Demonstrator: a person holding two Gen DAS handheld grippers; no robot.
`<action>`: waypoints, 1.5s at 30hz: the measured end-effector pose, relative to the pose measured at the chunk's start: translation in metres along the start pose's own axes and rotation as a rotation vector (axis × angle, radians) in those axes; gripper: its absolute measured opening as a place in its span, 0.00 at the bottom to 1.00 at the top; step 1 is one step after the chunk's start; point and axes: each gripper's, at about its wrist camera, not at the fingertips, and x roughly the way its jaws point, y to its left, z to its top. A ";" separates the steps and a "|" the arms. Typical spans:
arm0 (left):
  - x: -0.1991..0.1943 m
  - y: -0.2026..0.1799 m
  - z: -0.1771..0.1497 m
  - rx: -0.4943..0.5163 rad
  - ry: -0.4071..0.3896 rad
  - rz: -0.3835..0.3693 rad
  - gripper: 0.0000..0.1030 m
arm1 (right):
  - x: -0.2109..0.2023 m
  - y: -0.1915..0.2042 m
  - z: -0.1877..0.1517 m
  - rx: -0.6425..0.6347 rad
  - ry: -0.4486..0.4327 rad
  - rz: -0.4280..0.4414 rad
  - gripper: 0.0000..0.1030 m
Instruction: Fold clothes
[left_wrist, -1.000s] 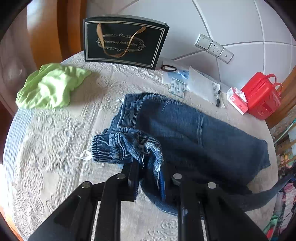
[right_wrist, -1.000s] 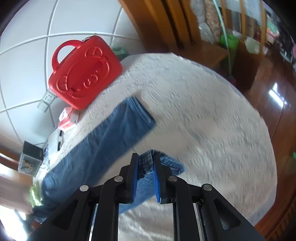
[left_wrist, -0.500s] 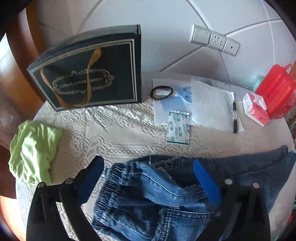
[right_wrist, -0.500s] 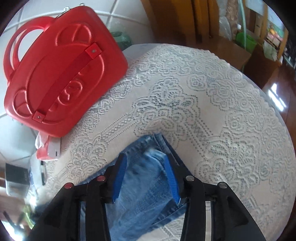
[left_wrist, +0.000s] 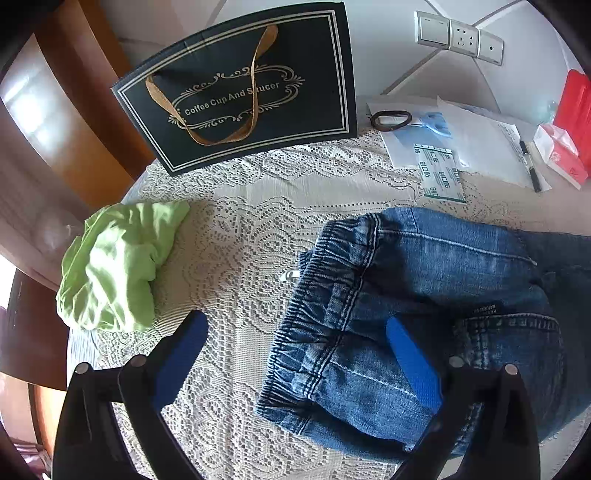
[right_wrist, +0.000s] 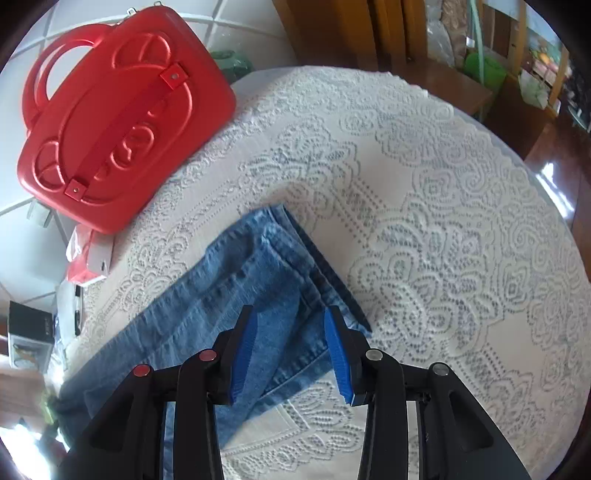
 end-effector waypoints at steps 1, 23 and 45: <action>0.003 -0.001 -0.002 -0.002 -0.002 -0.003 0.96 | 0.004 0.000 -0.002 0.001 0.010 0.002 0.37; 0.003 0.026 -0.011 -0.197 0.045 -0.051 0.74 | -0.017 0.018 0.004 0.014 -0.098 -0.063 0.43; 0.033 -0.012 0.062 0.024 0.122 -0.092 0.88 | 0.035 0.041 0.048 -0.166 0.103 -0.091 0.51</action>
